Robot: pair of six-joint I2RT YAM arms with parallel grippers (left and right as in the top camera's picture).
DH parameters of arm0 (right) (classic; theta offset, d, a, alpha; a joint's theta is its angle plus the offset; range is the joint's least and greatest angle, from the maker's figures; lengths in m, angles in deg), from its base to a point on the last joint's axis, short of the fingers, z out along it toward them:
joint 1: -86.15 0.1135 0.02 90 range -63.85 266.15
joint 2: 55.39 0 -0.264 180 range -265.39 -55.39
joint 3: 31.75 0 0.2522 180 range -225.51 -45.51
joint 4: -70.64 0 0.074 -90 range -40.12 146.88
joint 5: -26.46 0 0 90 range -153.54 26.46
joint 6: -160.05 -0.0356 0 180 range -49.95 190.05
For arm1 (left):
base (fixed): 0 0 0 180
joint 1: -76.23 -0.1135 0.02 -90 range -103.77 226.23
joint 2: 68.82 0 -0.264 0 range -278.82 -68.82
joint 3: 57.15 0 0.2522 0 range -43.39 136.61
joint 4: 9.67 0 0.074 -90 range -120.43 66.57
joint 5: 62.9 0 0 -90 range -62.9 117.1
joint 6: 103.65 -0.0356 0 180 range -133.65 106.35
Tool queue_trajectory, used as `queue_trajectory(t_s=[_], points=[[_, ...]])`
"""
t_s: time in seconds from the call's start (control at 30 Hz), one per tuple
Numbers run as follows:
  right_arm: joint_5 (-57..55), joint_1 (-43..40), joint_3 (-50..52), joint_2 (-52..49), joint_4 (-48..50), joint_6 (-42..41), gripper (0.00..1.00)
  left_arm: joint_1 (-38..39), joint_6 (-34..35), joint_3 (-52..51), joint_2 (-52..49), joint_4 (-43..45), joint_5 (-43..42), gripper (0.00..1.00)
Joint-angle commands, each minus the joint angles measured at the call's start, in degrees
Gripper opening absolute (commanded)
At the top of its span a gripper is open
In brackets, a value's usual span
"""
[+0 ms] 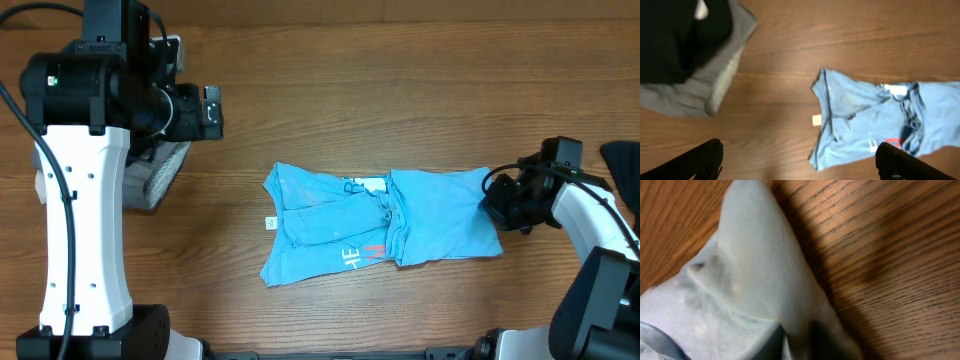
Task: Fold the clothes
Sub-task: 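Move the left gripper to the shirt's left end and grasp it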
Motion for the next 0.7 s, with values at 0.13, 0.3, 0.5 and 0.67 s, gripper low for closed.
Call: queue_trajectory(t_s=[0.13,0.3,0.5,0.67], points=[[1.75,-1.64,-1.4,0.33,-1.75,-1.97,1.0,-0.31,7.26,-12.44,-0.04,0.48,-3.76,1.0],[3.23,-5.33,-3.8,2.99,-4.92,-3.43,1.0,-0.31,7.85,-27.52,-0.04,9.62,-11.34,1.0],[7.32,-5.9,-7.15,8.13,-9.18,-1.9,1.0,-0.31,11.13,-45.57,-0.04,25.05,-16.83,1.0],[14.19,-5.9,-7.52,10.88,-9.81,-1.95,1.0,-0.02,11.06,-57.66,-0.04,38.32,-23.89,1.0]])
